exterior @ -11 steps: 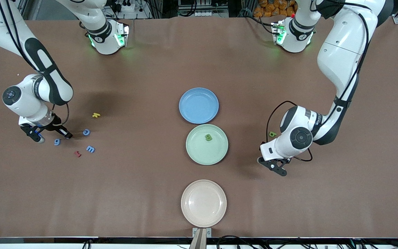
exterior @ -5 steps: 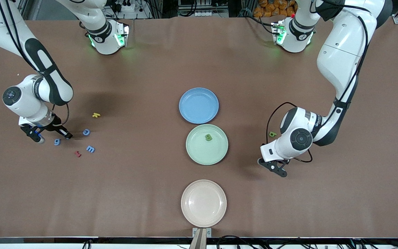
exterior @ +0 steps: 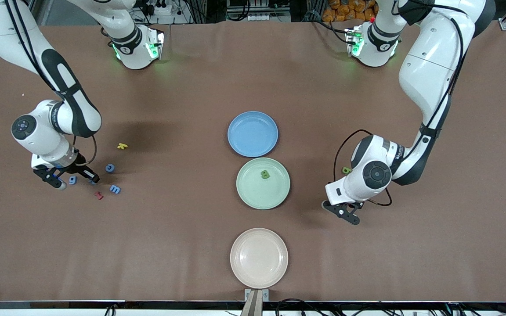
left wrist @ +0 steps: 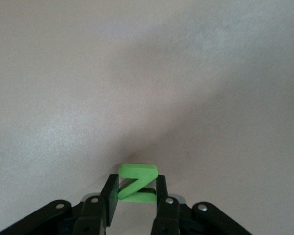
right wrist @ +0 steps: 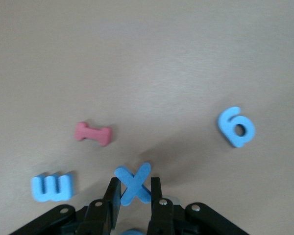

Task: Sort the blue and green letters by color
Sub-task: 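Carry the Z to the green plate while the right gripper lifts X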

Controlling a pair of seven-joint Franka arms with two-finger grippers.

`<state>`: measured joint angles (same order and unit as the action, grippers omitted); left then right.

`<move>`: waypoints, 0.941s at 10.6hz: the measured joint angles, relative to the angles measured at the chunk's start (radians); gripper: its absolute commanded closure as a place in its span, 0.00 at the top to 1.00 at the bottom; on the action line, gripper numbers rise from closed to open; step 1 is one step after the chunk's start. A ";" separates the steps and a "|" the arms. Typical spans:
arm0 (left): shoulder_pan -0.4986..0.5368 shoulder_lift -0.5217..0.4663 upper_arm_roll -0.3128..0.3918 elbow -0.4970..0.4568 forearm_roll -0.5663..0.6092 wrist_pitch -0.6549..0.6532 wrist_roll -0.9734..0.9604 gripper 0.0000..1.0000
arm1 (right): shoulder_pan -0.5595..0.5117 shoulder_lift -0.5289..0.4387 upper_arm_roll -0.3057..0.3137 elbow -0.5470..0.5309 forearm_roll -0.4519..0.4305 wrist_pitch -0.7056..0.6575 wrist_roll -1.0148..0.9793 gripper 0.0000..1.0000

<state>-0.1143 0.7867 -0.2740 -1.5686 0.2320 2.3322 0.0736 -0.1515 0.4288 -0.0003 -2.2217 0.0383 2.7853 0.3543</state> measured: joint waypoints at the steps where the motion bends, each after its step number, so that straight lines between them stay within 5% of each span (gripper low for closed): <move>1: -0.002 -0.003 -0.008 0.006 0.000 0.000 -0.010 0.00 | 0.019 0.000 0.000 0.017 0.000 -0.028 0.000 0.17; 10: -0.174 -0.027 -0.098 0.026 0.000 0.001 -0.467 0.00 | 0.264 -0.070 0.005 0.186 0.000 -0.470 0.019 0.17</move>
<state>-0.2884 0.7602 -0.3719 -1.5426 0.2320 2.3331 -0.3929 0.1122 0.3589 0.0047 -2.0356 0.0384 2.3151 0.3734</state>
